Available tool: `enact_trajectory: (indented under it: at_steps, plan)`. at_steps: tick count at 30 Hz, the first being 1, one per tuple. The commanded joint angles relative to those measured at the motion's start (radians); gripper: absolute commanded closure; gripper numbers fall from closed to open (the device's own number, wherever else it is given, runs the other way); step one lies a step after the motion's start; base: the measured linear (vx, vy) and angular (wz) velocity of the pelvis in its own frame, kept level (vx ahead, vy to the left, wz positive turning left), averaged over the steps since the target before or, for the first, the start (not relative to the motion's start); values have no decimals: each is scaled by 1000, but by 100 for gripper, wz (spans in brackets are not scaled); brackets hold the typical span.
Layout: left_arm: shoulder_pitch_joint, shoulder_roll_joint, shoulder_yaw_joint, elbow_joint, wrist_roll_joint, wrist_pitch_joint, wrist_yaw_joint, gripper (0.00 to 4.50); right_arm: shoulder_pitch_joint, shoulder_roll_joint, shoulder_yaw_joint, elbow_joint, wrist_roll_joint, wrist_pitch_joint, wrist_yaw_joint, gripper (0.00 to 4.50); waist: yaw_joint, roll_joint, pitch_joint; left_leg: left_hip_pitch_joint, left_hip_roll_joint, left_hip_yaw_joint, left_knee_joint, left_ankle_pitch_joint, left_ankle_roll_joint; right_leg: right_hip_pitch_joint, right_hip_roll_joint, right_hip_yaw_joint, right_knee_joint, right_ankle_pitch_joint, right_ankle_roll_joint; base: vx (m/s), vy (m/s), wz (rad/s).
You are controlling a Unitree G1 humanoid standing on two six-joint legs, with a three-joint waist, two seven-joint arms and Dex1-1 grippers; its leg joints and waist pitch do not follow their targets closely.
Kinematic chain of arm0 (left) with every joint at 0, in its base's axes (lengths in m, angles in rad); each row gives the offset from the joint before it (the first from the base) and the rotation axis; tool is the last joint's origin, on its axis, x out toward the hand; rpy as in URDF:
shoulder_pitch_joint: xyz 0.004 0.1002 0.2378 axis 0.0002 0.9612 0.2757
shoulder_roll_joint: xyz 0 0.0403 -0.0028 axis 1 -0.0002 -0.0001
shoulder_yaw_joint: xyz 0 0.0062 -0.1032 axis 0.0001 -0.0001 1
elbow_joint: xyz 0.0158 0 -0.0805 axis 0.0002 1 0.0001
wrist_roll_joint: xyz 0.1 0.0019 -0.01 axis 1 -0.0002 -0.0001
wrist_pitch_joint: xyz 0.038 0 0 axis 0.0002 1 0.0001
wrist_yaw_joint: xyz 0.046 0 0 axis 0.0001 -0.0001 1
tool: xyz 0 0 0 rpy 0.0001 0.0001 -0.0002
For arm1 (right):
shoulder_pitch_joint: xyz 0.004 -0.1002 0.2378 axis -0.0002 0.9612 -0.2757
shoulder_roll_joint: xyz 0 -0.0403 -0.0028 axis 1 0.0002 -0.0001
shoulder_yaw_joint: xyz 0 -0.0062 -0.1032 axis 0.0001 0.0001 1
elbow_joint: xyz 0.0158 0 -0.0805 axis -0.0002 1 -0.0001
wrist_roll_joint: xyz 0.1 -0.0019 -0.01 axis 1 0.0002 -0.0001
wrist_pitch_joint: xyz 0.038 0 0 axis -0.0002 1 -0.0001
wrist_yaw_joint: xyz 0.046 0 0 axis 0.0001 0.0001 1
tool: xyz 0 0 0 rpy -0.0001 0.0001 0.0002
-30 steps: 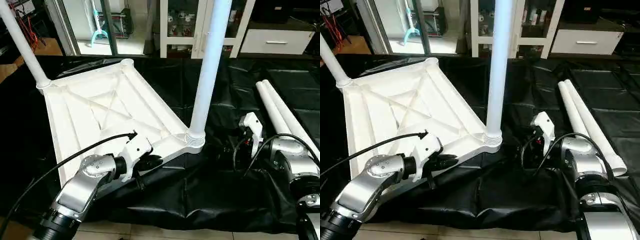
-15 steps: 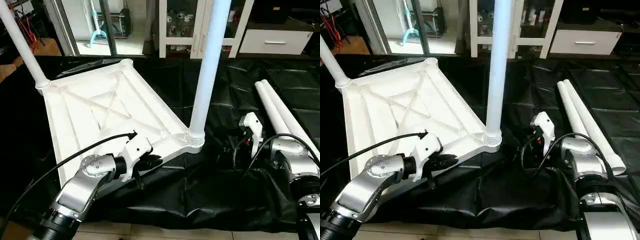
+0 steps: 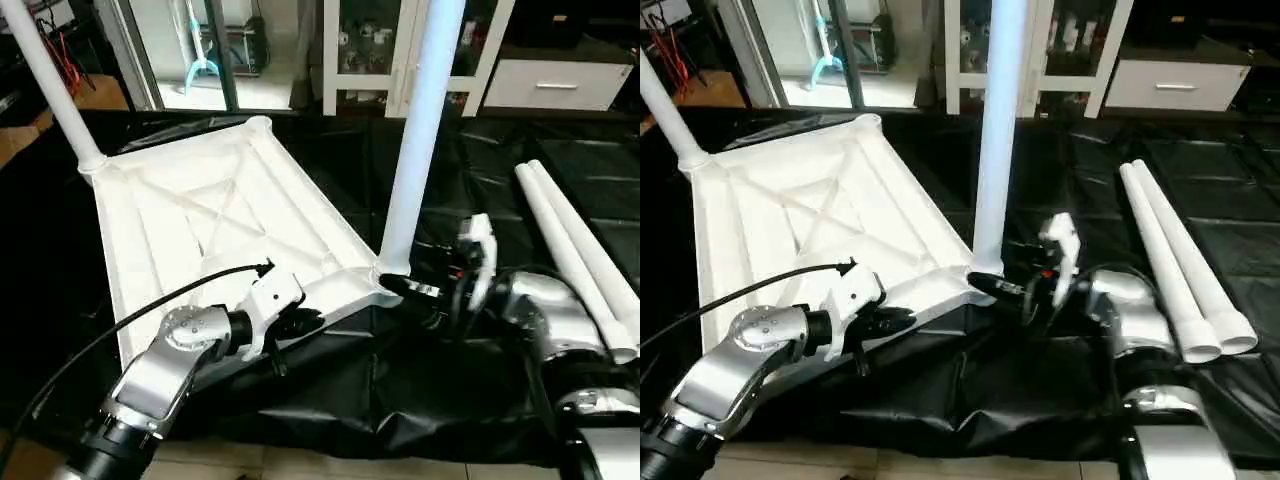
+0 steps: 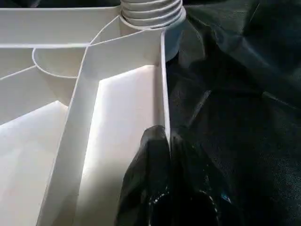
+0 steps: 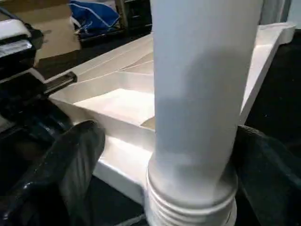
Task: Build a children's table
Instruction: Insert table leg to table base
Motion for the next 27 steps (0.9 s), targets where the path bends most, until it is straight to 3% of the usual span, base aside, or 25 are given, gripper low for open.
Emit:
enact_trajectory:
  at_steps: [1, 4, 8, 9, 17, 27]
  plan:
    - [4, -16, -36, -13, -3, 4, -13, 450, -27, 24, 30, -7, -13, -11, -7, 7, -3, -18, -63, 11, -12, 7, -33, 73, 105, 53, -68, 34, -56, 615, -132, 0, 0, 0]
    - [1, -23, -40, -12, -1, 6, -10, 450, -38, 52, 43, 17, -26, -31, -29, 7, -4, -22, -63, 10, -12, 8, -34, 73, 107, 52, -70, 35, -56, 613, -137, 0, 0, 0]
    - [-1, -24, -38, -12, -1, 8, -8, 450, -68, 78, 35, 75, -62, -86, -110, 7, -8, -17, -60, 12, -9, 7, -37, 61, 98, 48, -73, 35, -59, 561, -156, 0, 0, 0]
    - [0, -21, -36, -13, -1, 9, -6, 450, -85, 80, 23, 99, -67, -91, -150, 22, -6, -21, -60, 13, -8, 7, -38, 58, 99, 48, -74, 37, -60, 542, -162, 0, 0, 0]
    - [4, -11, -27, -13, -1, 11, -6, 450, -99, 74, 5, 117, -54, -76, -159, 88, -10, -20, -57, 12, -8, 10, -39, 48, 102, 46, -77, 39, -63, 508, -181, 0, 0, 0]
    - [-5, -26, -32, -3, 15, 16, 18, 450, -84, 110, 28, 176, -123, -79, -326, 166, -21, -18, -55, 12, -8, 9, -41, 43, 104, 44, -81, 39, -67, 464, -205, 0, 0, 0]
